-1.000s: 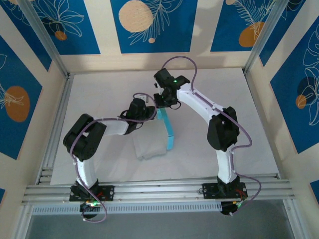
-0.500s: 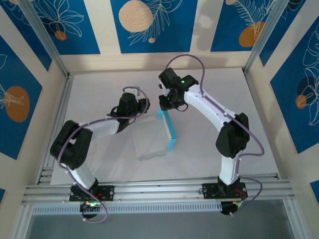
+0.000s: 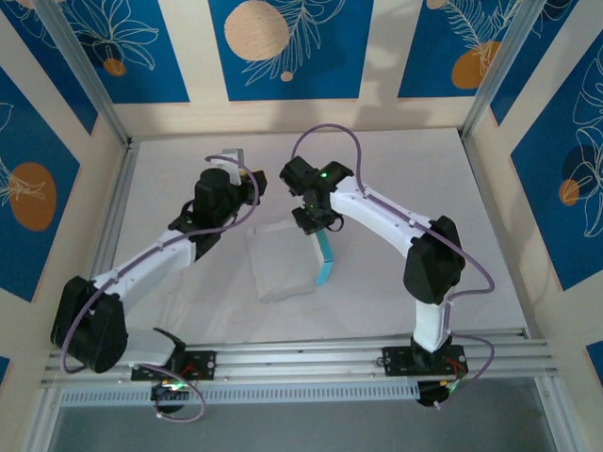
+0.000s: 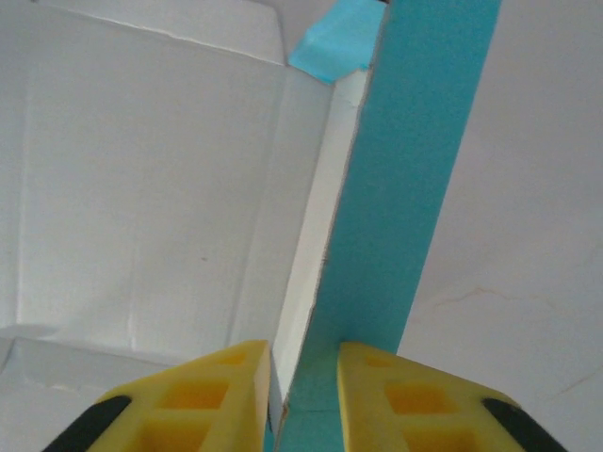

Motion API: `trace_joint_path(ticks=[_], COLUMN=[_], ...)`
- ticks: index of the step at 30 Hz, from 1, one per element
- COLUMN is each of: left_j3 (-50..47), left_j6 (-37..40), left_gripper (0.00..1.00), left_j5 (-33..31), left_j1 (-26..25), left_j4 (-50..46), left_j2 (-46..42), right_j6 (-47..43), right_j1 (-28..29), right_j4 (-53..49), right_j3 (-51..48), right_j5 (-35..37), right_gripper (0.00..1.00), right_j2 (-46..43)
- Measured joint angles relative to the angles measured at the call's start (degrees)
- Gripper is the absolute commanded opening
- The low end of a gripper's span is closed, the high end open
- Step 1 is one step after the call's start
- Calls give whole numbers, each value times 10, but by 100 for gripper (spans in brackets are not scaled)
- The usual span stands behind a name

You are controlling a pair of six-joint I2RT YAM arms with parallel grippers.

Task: Fold the paper box

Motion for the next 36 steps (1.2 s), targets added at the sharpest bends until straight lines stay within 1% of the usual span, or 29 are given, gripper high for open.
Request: trace_joint_path(ticks=[4,7,13,15,18,20,22,26,28,31,34,36], left_j3=[-2,-3,-3,-1,14,26,38,56,56,46,10,-18], left_j6=[1,7,23,29,40,50,61,69,64,37,-9,-41], left_gripper=[36,37,39,41,43,45,46,46,46,45,43,43], left_j5=[0,0,0,0,2,3,2,-10,-10,6,48,78], left_j1=[0,0,0,0,0,0,0,0,0,0,0,0], left_j4=[-21,-37,-61,-71,-94,-112,-137,-197,-228,-265,-285,-294], left_j2=[-13,-24,-45,-49,-54,-61,-75,-112,-131,-144,-134,-111], right_j6=[1,6,23,33,50,64,77,95,107,129,153,170], right_j1=[-17,-50,-121,-148,-180,-197,-212,-243,-254,-259,-249,-233], right_j4=[13,37,93,118,153,178,199,238,256,269,269,262], right_j3=[-27,-63,-154,-193,-240,-268,-292,-321,-330,-352,-386,-398], right_j5=[12,4,-51,-83,-132,-158,-179,-212,-221,-224,-207,-194], right_gripper=[21,20,20,22,29,31,32,38,35,28,25,23], right_j2=[-7,-26,-39,-44,-50,-63,-89,-158,-175,-177,-176,-168])
